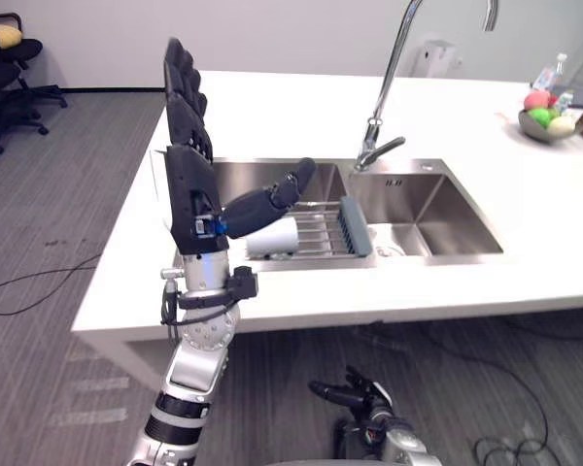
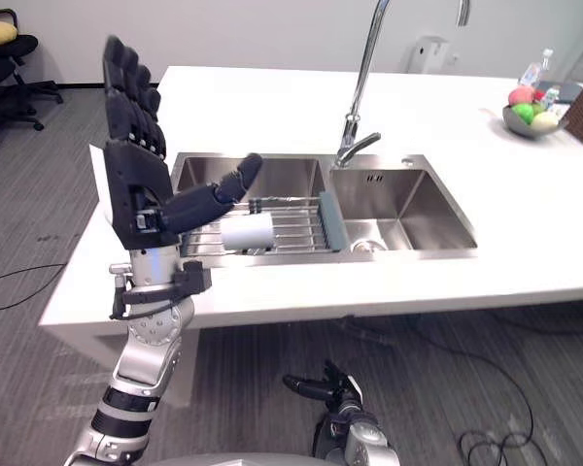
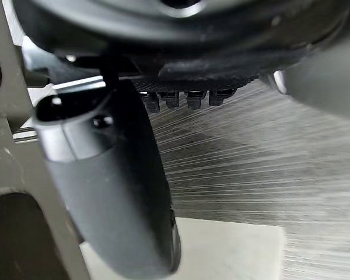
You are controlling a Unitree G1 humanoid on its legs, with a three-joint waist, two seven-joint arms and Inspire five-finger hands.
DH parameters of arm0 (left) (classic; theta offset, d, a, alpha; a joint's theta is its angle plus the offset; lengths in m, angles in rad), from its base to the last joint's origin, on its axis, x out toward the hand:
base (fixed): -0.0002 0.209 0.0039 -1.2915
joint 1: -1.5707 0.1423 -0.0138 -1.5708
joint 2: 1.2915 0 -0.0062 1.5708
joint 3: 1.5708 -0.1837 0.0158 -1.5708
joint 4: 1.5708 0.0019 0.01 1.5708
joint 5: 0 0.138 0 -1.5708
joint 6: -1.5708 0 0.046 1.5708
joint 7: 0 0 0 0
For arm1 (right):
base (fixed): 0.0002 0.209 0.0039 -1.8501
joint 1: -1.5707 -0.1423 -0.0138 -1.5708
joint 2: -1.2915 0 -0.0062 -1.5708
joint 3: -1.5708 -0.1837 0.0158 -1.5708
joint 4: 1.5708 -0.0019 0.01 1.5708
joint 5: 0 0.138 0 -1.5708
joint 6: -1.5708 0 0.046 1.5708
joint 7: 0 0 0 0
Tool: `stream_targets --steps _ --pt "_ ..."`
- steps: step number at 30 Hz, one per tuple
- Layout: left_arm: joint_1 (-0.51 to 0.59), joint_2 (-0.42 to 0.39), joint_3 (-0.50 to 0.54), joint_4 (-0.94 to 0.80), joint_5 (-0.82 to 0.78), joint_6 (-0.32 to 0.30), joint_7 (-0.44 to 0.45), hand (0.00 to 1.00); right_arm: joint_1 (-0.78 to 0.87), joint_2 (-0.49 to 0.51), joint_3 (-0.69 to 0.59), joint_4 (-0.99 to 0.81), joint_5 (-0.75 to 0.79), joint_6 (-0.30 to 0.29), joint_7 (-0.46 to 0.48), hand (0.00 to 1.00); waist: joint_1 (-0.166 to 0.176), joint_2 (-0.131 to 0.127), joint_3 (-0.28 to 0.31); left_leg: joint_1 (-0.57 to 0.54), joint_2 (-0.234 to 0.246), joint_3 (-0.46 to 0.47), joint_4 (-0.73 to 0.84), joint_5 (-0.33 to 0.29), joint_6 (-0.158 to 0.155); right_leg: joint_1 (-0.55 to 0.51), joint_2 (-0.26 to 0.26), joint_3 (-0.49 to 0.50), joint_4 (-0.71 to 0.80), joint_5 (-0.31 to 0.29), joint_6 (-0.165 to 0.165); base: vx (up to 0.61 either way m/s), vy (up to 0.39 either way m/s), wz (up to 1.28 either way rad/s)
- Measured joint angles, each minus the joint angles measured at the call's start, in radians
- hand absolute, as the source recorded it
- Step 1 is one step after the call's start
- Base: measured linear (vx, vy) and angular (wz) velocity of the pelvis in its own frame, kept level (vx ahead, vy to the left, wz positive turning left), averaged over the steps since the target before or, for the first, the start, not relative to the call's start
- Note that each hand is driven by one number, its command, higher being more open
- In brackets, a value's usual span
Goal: Walk over to the sink, pick up the cup, carry it to the dishwasher, place the cup inside the dishwasher, then close the dishwasher door
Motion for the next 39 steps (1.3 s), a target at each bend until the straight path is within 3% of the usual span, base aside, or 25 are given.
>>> stream_targets --steps 1,4,6,8,9,12,13,18,22,24,28,34,39 --pt "0.0 -0.022 -0.008 0.005 0.001 0.025 -0.015 1.0 -0.005 -0.013 -0.002 -0.001 -0.01 0.016 0.003 1.0 0.003 0.022 -0.003 -0.008 0.022 -0.002 0.026 0.002 0.0 0.02 0.022 -0.001 -0.015 -0.012 -0.014 0.38 -0.278 -0.11" --pt "-0.013 -0.031 -0.047 0.022 0.028 0.047 -0.058 1.0 -0.01 -0.018 -0.005 -0.003 -0.02 0.042 0.016 1.0 0.0 0.037 -0.003 -0.016 0.034 0.015 -0.023 0.025 0.007 0.067 0.057 -0.019 -0.067 -0.018 -0.023 0.21 -0.201 -0.03" --pt "-0.015 -0.01 -0.045 0.03 0.043 0.082 -0.101 1.0 -0.009 -0.036 -0.007 0.005 -0.027 0.074 0.056 1.0 0.001 0.049 -0.021 -0.018 0.049 0.013 -0.03 0.046 0.0 0.102 0.082 -0.018 -0.164 0.021 -0.023 0.08 -0.087 -0.11" --pt "-0.017 0.02 -0.032 0.043 0.065 0.114 -0.128 1.0 -0.022 -0.042 -0.009 0.024 -0.028 0.091 0.086 1.0 0.001 0.048 -0.022 -0.023 0.044 0.012 -0.038 0.067 -0.001 0.123 0.083 -0.017 -0.225 0.054 -0.026 0.03 -0.039 -0.04" --pt "-0.02 0.066 -0.013 0.082 0.118 0.168 -0.168 1.0 -0.049 -0.047 -0.009 0.074 -0.027 0.107 0.111 1.0 -0.001 0.05 -0.021 -0.023 0.037 0.011 -0.053 0.092 -0.006 0.167 0.085 -0.023 -0.322 0.105 -0.028 0.0 -0.032 0.07" --pt "-0.02 0.117 -0.006 0.142 0.211 0.255 -0.227 1.0 -0.067 -0.054 -0.01 0.106 -0.026 0.123 0.126 1.0 0.0 0.056 -0.021 -0.036 0.035 0.008 -0.052 0.1 -0.011 0.206 0.084 -0.038 -0.415 0.15 -0.03 -0.03 -0.019 0.15" --pt "-0.02 0.137 -0.006 0.166 0.263 0.296 -0.263 1.0 -0.07 -0.056 -0.01 0.106 -0.026 0.13 0.136 1.0 -0.003 0.056 -0.022 -0.066 0.034 0.004 -0.024 0.099 -0.012 0.203 0.079 -0.049 -0.43 0.151 -0.033 -0.06 -0.018 0.27" --pt "-0.059 0.209 -0.039 0.229 0.42 0.378 -0.346 1.0 -0.076 -0.068 -0.009 0.105 -0.065 0.142 0.206 1.0 -0.007 0.061 -0.017 -0.175 0.048 0.013 0.13 0.1 -0.012 0.206 0.053 -0.104 -0.431 0.142 -0.039 -0.07 -0.02 0.39" --pt "-0.22 0.241 -0.092 0.233 0.434 0.451 -0.465 1.0 -0.08 -0.13 -0.011 0.127 -0.083 0.142 0.182 1.0 -0.014 0.065 -0.017 -0.095 0.026 0.018 -0.069 0.144 -0.016 0.215 0.038 -0.151 -0.431 0.156 -0.04 -0.05 0.023 0.38" --pt "-0.281 0.278 -0.11 0.234 0.431 0.488 -0.527 1.0 -0.086 -0.149 -0.018 0.134 -0.086 0.142 0.176 1.0 -0.046 0.069 -0.018 -0.075 0.011 0.029 -0.136 0.147 -0.012 0.208 0.024 -0.156 -0.437 0.162 -0.029 -0.11 0.09 0.07" --pt "-0.356 0.295 -0.159 0.279 0.411 0.509 -0.598 1.0 -0.085 -0.161 -0.014 0.112 -0.085 0.148 0.177 1.0 -0.059 0.063 -0.02 -0.09 -0.013 0.041 -0.131 0.135 0.01 0.195 -0.005 -0.147 -0.438 0.171 -0.014 -0.07 0.05 -0.03" --pt "-0.428 0.294 -0.193 0.363 0.409 0.538 -0.686 1.0 -0.102 -0.162 -0.005 0.113 -0.059 0.191 0.171 1.0 -0.075 0.072 -0.026 -0.1 -0.005 0.052 -0.133 0.139 0.003 0.171 0.007 -0.142 -0.437 0.193 -0.015 0.05 0.0 -0.06" --pt "-0.44 0.333 -0.192 0.483 0.374 0.553 -0.738 1.0 -0.121 -0.165 -0.006 0.122 -0.058 0.206 0.171 1.0 -0.107 0.079 -0.023 -0.061 -0.01 0.082 -0.155 0.136 0.001 0.184 0.01 -0.122 -0.439 0.195 -0.012 0.03 0.01 -0.15"
